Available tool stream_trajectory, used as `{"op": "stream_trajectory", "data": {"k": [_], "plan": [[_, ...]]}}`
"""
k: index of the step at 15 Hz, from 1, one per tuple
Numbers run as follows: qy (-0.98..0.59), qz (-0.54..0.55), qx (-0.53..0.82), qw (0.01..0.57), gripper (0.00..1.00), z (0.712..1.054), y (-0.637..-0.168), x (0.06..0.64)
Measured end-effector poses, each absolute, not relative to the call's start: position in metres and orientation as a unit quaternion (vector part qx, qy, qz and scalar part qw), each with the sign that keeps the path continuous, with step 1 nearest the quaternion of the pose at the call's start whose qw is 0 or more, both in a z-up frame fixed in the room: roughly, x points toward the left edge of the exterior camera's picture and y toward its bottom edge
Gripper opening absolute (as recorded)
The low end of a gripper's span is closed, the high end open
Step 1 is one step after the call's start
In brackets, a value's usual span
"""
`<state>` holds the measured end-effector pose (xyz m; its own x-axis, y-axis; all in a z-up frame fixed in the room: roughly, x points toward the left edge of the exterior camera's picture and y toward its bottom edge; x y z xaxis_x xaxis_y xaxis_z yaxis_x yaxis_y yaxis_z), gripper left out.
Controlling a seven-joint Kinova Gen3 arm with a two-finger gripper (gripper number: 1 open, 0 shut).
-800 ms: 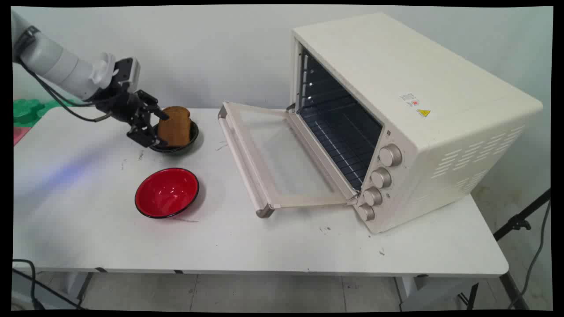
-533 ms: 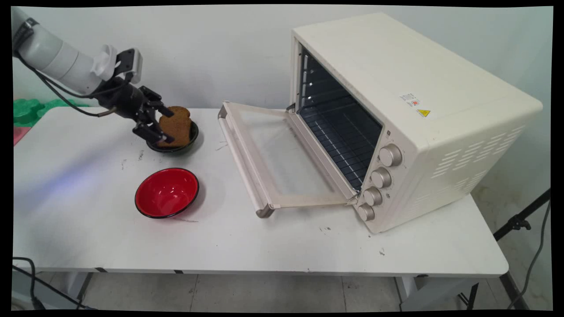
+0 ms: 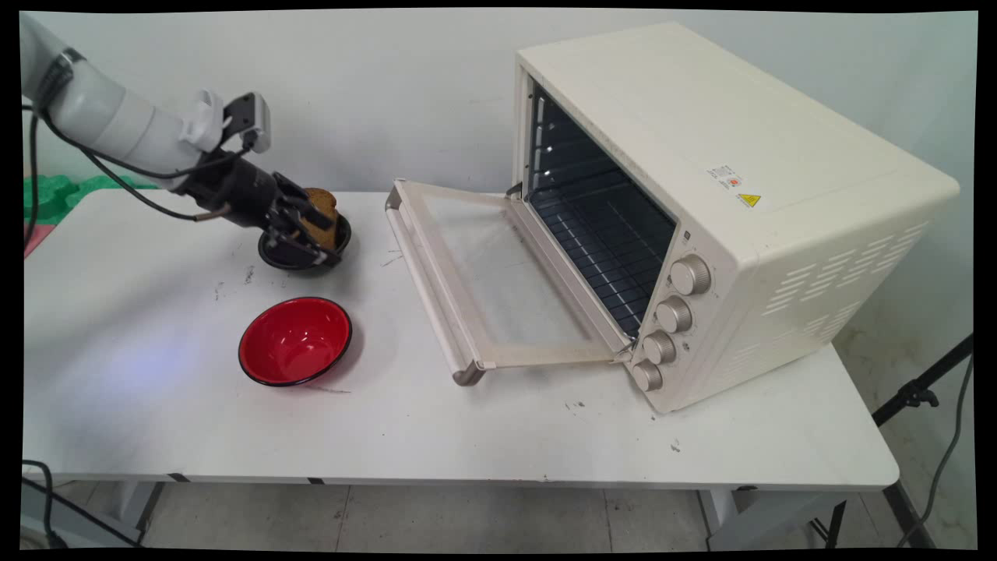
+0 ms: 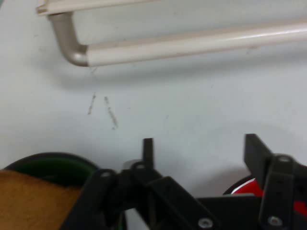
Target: Close the oven
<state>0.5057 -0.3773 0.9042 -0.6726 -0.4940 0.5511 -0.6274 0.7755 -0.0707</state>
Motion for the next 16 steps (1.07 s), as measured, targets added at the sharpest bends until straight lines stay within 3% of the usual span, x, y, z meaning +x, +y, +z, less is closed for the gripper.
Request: {"op": "stream_trajectory", "data": {"k": [16], "plan": [[-0.877,0.096,0.376,0.285,0.0,0.844,-0.365,0.444]]}}
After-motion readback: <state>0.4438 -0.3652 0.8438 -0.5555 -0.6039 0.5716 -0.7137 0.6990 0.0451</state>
